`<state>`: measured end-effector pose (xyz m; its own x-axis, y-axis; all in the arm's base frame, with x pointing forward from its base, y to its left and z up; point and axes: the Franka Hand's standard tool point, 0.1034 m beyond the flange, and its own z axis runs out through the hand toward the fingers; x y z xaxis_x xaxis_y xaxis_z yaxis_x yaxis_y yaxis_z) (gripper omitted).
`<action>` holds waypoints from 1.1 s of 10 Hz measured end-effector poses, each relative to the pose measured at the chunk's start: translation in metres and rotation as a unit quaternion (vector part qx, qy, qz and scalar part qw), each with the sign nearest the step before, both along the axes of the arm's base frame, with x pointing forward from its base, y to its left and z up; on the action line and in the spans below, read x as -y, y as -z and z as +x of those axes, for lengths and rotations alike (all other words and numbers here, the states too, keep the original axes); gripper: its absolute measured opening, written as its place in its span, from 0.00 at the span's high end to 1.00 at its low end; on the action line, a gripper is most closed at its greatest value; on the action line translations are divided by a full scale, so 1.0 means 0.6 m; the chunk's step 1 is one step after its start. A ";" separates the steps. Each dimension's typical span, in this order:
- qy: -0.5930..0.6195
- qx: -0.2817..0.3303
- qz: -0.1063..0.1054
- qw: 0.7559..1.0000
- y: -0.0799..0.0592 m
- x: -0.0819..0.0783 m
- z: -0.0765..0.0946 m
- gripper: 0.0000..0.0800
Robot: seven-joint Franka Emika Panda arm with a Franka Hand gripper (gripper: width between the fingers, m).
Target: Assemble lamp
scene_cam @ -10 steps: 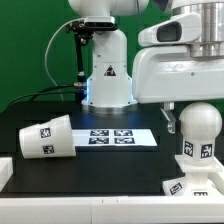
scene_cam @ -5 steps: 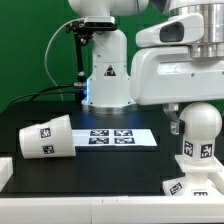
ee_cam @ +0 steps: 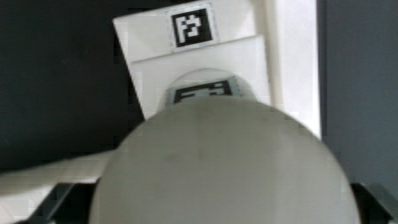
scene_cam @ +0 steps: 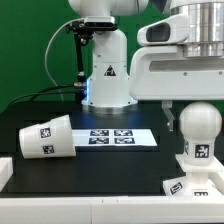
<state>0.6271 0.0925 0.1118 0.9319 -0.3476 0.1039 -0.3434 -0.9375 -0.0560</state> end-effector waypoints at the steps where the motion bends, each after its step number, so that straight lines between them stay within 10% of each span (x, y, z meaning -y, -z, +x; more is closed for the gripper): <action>1: 0.075 -0.002 0.008 0.997 0.000 0.003 -0.001 0.28; 11: 0.502 -0.040 0.082 0.860 0.003 0.001 -0.010 0.28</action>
Offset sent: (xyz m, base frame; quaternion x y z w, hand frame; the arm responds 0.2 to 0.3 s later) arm 0.0089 0.0050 -0.0020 0.0483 -0.0337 0.3682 0.9279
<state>0.6214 0.0919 0.1100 0.1548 -0.9852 -0.0738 -0.9842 -0.1473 -0.0981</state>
